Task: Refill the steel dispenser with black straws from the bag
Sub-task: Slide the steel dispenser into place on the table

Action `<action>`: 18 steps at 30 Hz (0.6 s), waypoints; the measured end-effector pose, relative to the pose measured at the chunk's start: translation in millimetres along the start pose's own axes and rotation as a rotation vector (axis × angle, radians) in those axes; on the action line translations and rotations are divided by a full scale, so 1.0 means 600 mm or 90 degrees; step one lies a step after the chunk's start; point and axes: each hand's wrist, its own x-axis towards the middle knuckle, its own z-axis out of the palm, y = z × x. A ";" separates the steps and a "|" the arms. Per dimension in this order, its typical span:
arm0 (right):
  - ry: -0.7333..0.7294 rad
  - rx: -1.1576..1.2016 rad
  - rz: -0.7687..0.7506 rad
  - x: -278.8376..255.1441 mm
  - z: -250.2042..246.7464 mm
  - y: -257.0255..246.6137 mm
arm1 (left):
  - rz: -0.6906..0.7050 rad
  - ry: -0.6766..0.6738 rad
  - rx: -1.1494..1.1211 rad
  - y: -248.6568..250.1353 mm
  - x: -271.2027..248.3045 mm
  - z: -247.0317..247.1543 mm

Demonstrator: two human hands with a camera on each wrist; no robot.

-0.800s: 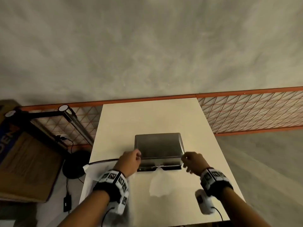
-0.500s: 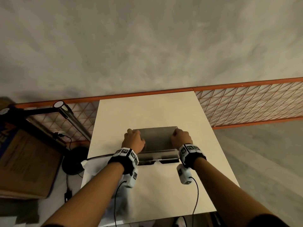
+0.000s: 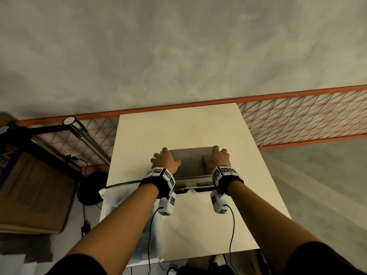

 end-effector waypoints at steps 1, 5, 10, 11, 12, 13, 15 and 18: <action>0.001 0.008 0.004 -0.001 0.003 -0.001 | -0.002 0.001 -0.001 0.002 0.000 0.000; 0.014 0.018 0.017 -0.002 0.006 -0.004 | -0.031 0.002 -0.027 0.004 0.005 0.005; 0.011 0.010 0.026 0.001 0.009 -0.003 | -0.089 0.000 -0.083 0.004 0.012 0.014; 0.011 0.014 0.027 0.000 0.010 -0.003 | -0.097 -0.001 -0.093 0.004 0.012 0.015; 0.011 0.019 0.026 0.000 0.011 -0.004 | -0.103 -0.003 -0.101 0.004 0.013 0.016; 0.013 0.024 0.026 0.000 0.012 -0.004 | -0.109 -0.004 -0.105 0.005 0.015 0.017; 0.015 0.031 0.028 -0.002 0.016 -0.005 | -0.118 -0.008 -0.106 0.006 0.017 0.015; 0.020 0.047 0.037 -0.003 0.018 -0.007 | -0.129 -0.016 -0.109 0.008 0.020 0.009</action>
